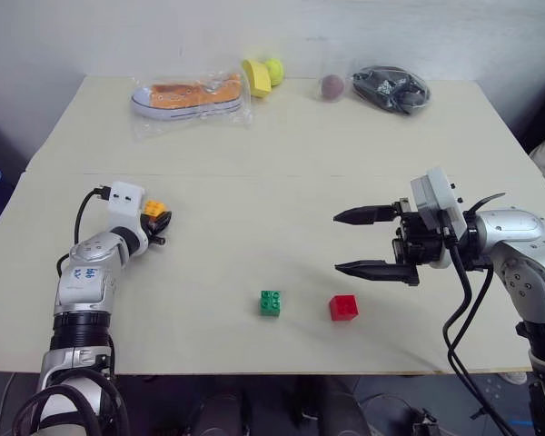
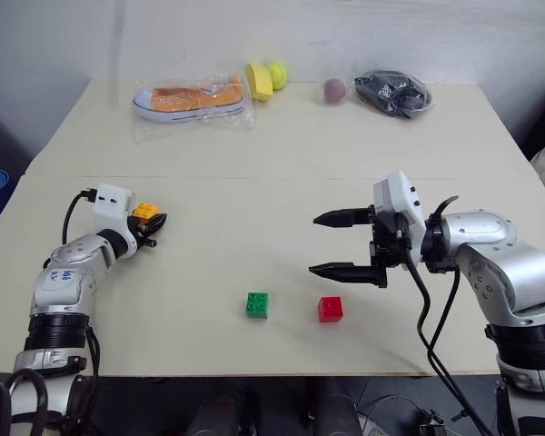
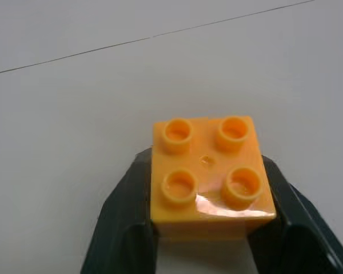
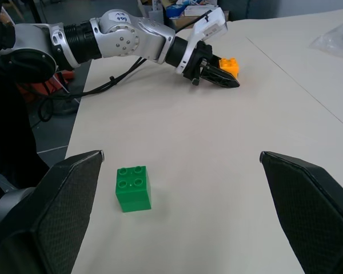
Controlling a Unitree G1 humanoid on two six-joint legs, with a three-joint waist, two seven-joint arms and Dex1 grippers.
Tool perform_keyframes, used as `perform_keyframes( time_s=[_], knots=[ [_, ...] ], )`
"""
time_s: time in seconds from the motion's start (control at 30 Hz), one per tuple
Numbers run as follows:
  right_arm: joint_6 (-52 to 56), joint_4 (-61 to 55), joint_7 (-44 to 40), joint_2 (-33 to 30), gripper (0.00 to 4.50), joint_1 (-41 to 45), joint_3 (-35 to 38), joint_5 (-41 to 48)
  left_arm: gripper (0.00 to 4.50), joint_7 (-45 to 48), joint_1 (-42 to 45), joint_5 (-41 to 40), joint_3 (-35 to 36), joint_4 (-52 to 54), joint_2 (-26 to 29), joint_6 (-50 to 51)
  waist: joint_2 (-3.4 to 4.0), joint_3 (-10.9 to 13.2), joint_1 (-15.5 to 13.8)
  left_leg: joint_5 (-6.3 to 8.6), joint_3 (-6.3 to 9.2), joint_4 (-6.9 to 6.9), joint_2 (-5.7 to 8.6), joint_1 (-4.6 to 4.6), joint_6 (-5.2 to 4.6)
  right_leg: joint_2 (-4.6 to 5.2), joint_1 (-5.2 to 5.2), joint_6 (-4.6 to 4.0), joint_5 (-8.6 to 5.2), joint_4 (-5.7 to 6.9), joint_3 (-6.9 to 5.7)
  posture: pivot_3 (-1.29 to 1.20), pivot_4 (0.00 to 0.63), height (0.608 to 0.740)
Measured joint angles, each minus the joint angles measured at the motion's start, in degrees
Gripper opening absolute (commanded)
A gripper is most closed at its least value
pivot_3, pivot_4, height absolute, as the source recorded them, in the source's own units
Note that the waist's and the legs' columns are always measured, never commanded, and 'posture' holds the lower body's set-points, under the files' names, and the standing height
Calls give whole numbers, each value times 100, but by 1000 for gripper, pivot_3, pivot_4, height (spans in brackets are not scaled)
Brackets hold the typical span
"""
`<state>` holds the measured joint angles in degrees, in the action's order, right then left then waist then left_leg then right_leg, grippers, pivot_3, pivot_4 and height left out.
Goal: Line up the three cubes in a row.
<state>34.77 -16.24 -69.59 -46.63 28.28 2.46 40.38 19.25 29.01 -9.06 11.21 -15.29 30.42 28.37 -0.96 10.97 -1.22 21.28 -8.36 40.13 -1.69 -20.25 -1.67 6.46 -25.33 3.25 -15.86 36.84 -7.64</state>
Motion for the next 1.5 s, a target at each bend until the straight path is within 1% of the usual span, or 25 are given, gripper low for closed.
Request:
perform_keyframes(
  time_s=[0.1, 0.17, 0.23, 0.33, 0.4, 0.43, 0.5, 0.57, 0.7, 0.87, 0.97, 1.2, 1.27, 1.3, 1.37, 1.4, 1.43, 1.5],
  knots=[
    [-14, -27, -33, -2, 4500, -23, 0, -14, 1542, 382, -14, 14, -86, -62, 273, -133, 0, 0, 15, 0, 0, -1, -3, -1, 0, -2, -1, 0, 0, -1, -2, 0, 150, 740],
    [-35, -28, -79, -6, 4500, -38, 0, -28, 1542, 860, -39, -32, -111, -40, 512, -307, 0, 0, 21, 0, 0, -2, -2, -1, 1, -2, -2, 0, 0, -2, -2, 0, 150, 740],
    [-80, -31, -122, -35, 4500, -45, 0, -55, 1542, 1556, -172, -210, -189, 223, 743, -461, 0, 0, 21, 1, -1, -2, -2, -3, 1, -1, -2, 0, 0, -4, -1, 0, 150, 740],
    [-118, -55, -234, -188, 4500, -78, -2, -127, 1542, 2992, -806, -660, -495, 1116, 1215, -720, 1, 0, 44, 3, -1, -4, -3, -6, 3, 0, -4, -1, -1, -11, 0, 0, 150, 740],
    [-209, -66, -301, -304, 4500, -160, -1, -237, 1542, 3690, -1220, -843, -615, 1535, 1471, -874, 1, 0, 67, 3, 0, -4, -5, -5, 4, -1, -5, -2, -2, -13, 0, 0, 150, 740],
    [-275, -98, -350, -332, 4500, -218, -5, -313, 1542, 4078, -1487, -894, -702, 1733, 1683, -994, 1, 0, 87, 3, 0, -4, -6, -5, 5, -1, -5, -5, -3, -26, 0, 0, 150, 740],
    [-341, -160, -390, -358, 4500, -327, -6, -347, 1542, 4664, -1830, -904, -812, 1911, 1986, -1256, 4, 2, 121, 3, 0, -4, -6, -2, 6, -1, -6, -8, -5, -31, 1, 0, 150, 740],
    [-339, -233, -405, -376, 4500, -423, -6, -343, 1542, 5089, -1885, -838, -949, 1899, 2153, -1744, 4, 2, 112, 2, 3, -3, -5, -2, 6, 2, -5, -9, -5, -31, 0, 0, 150, 740],
    [-322, -433, -466, -483, 4500, -606, 13, -313, 1542, 5517, -1576, -713, -1195, 1609, 2171, -2257, 5, 2, 107, 3, 3, -4, -3, -4, 5, 4, -5, -9, -5, -32, -1, 0, 150, 740],
    [-366, -553, -538, -656, 4500, -936, 24, -382, 1542, 5870, -1173, -569, -1544, 1239, 2014, -2708, 5, 2, 116, 4, 0, -5, -2, -6, 2, 1, -6, -8, -5, -32, -2, 0, 150, 740],
    [-389, -586, -521, -675, 4500, -949, 31, -387, 1542, 5997, -1095, -496, -1715, 1190, 1953, -2867, 5, 2, 142, 4, -1, -6, -6, -4, 2, -2, -6, -9, -5, -32, -1, 0, 150, 740],
    [-428, -599, -438, -675, 4500, -1055, 40, -388, 1542, 6203, -1051, -486, -1817, 957, 1814, -3036, 5, 2, 128, 3, 0, -5, -4, -4, 2, -1, -7, -9, -5, -32, -1, 0, 150, 740],
    [-440, -604, -418, -675, 4500, -1054, 40, -387, 2279, 6195, -1031, -434, -1872, 836, 1746, -3094, 5, 2, 128, 3, 0, -4, -4, -4, 2, -1, -6, -9, -5, -32, -1, 0, 150, 740],
    [-440, -604, -406, -675, 4500, -1052, 40, -387, 2487, 6196, -1003, -432, -1873, 776, 1709, -3105, 5, 2, 127, 3, 0, -4, -4, -4, 2, -1, -6, -9, -5, -32, -1, 0, 150, 740],
    [-440, -604, -385, -675, 4500, -1030, 40, -385, 3206, 6159, -960, -415, -1873, 757, 1687, -3105, 5, 2, 117, 3, 0, -3, -3, -4, 1, 1, -6, -8, -5, -31, -1, 0, 150, 740],
    [-440, -604, -382, -675, 4500, -1014, 40, -383, 3383, 6152, -952, -408, -1872, 749, 1687, -3108, 5, 2, 119, 3, 0, -3, -3, -4, 1, 1, -6, -9, -5, -31, 0, 0, 150, 740],
    [-439, -604, -378, -675, 4500, -1008, 40, -381, 3753, 6147, -953, -404, -1872, 749, 1687, -3116, 5, 2, 121, 3, 0, -3, -3, -4, 1, 1, -6, -8, -5, -31, 0, 0, 150, 740],
    [-437, -604, -374, -675, 4500, -1001, 40, -375, 4230, 6143, -954, -400, -1870, 752, 1692, -3114, 5, 2, 121, 3, 1, -3, -4, -4, 1, 1, -6, -8, -5, -31, -1, 0, 150, 740]
  ],
)
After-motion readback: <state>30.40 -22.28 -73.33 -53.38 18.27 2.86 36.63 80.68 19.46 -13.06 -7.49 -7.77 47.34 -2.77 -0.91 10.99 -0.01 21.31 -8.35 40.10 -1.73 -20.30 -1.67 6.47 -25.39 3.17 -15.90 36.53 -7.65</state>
